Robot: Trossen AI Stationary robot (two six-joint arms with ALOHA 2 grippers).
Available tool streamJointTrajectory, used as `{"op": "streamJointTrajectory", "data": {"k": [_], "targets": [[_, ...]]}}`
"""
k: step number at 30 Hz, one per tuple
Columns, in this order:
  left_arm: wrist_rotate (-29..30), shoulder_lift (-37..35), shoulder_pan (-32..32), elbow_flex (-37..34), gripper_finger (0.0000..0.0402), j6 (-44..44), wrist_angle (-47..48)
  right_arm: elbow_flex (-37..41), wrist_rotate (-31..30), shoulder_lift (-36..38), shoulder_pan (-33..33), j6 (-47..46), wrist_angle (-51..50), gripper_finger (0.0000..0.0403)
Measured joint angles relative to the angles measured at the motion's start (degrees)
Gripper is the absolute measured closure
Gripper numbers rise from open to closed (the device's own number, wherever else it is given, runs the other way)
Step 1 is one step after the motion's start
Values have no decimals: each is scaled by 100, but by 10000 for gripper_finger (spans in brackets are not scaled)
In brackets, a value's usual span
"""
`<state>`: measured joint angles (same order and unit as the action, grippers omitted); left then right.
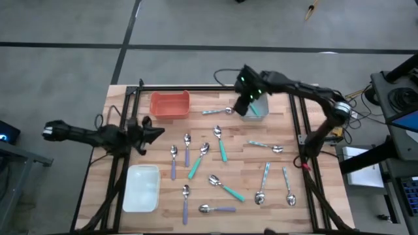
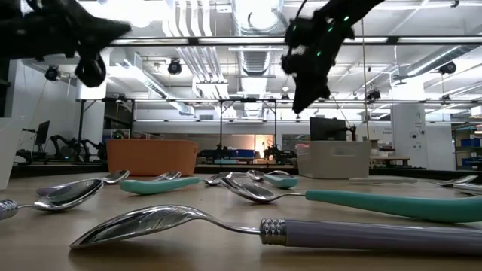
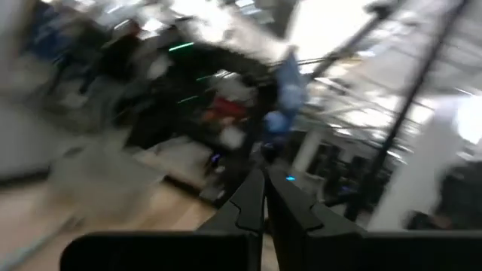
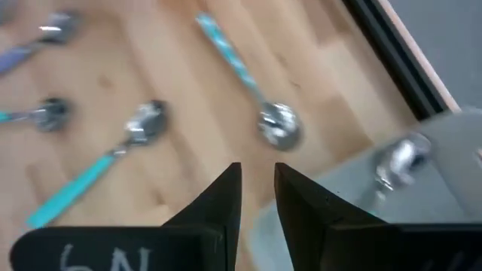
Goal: Sort silverware by color (type)
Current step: Put the purple spoon into the white bin
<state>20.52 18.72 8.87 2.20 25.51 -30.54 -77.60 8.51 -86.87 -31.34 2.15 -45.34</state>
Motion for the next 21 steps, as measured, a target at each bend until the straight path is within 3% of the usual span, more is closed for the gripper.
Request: {"op": "streamJointTrajectory", "data": {"k": [3, 7, 13, 17, 21], "targets": [[573, 600, 4, 0, 402, 823, -159, 713, 3, 719, 411, -6, 608, 334], [596, 1305, 33, 101, 402, 1835, -223, 1569, 2, 1547, 860, -81, 1411, 332], [555, 2466, 89, 943, 402, 2431, 69, 2620, -3, 2429, 1208, -277, 2345, 334], [239, 3200, 91, 1921, 402, 3220, 1515, 3199, -8, 2780, 1318, -312, 2679, 330], [-214, 3942, 94, 3017, 402, 4451, 4035, 3589, -8, 2966, 1323, -306, 2935, 333]]}}
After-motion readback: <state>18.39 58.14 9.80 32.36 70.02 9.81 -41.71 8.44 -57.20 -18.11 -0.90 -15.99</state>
